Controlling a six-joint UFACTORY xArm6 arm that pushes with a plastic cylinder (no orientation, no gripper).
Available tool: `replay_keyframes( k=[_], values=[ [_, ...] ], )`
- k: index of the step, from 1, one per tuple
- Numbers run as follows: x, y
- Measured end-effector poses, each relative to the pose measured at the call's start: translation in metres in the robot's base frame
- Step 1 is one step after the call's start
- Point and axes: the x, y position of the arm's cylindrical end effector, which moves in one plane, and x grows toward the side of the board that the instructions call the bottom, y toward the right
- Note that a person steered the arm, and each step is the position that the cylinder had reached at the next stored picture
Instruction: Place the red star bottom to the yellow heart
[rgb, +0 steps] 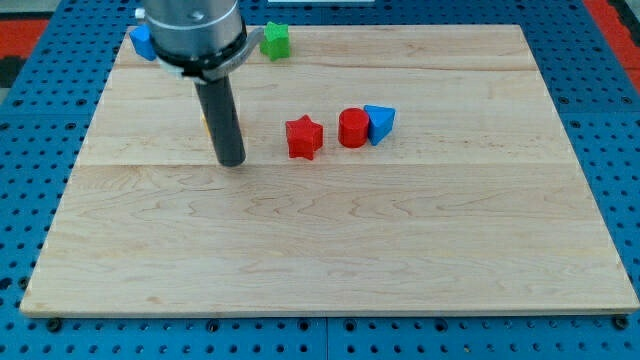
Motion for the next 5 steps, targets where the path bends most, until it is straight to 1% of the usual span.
replay_keyframes(
  k=[2, 3, 4, 5],
  values=[
    [-0.061, -0.010],
    [-0.070, -0.012],
    [-0.068, 0.058],
    [-0.041, 0.138]
  ],
)
